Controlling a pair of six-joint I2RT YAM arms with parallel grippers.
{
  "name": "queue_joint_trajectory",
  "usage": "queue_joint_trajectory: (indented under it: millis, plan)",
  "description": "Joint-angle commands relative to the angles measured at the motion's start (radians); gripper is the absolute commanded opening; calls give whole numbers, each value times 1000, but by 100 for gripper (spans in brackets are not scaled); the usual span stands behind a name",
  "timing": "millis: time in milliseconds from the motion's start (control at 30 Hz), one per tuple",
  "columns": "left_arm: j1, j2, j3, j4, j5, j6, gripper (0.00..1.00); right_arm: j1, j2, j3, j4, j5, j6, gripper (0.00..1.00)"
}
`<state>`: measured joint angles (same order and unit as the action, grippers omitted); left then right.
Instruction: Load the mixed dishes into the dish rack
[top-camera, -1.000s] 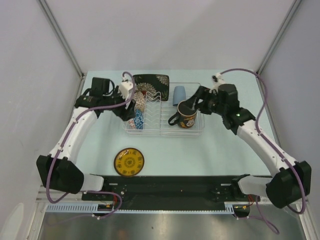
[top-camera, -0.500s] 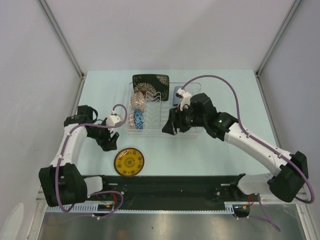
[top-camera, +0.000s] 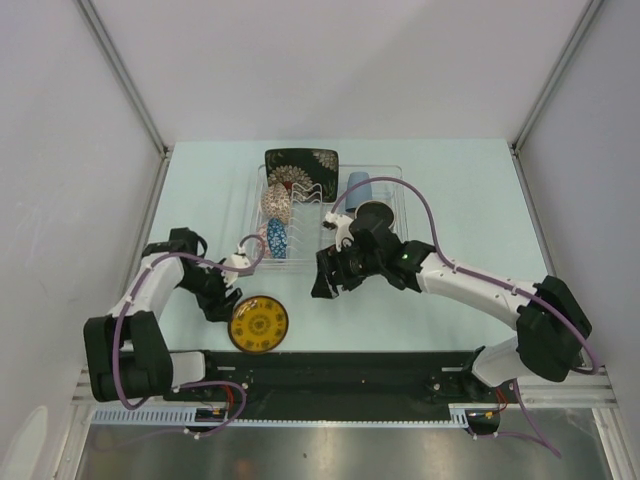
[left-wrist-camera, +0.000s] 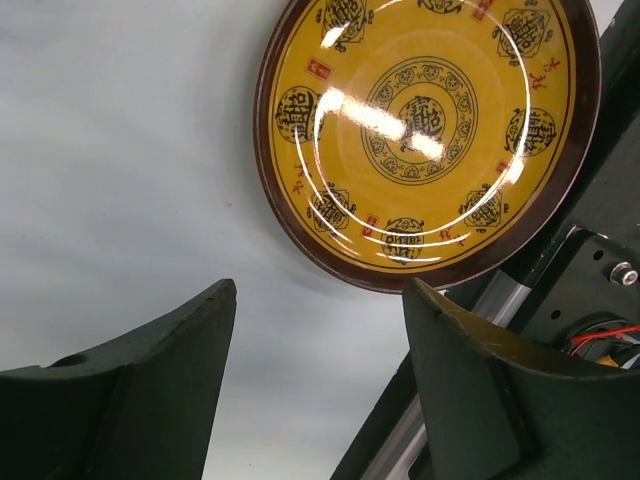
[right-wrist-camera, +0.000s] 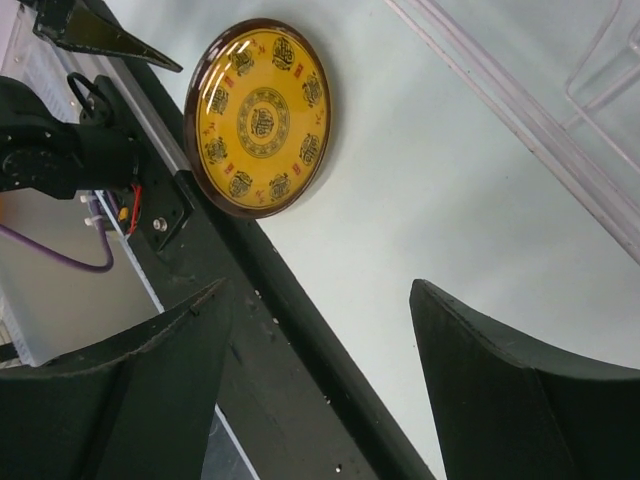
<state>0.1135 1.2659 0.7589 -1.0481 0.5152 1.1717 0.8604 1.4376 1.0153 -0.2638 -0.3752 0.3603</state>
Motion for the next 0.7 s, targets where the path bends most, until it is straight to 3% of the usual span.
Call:
queue_joint_trajectory:
  millis: [0,267,667]
  plan:
    - [-53,38,-18,32,-33,23,71,20,18,-27,95,7,-21,76]
    - [-104,113,-30,59,-107,-7,66,25,26,-89,138,25,-9,75]
    - [-348,127,-27,145,-83,-162,66,23,-48,-279,195,82,32,73]
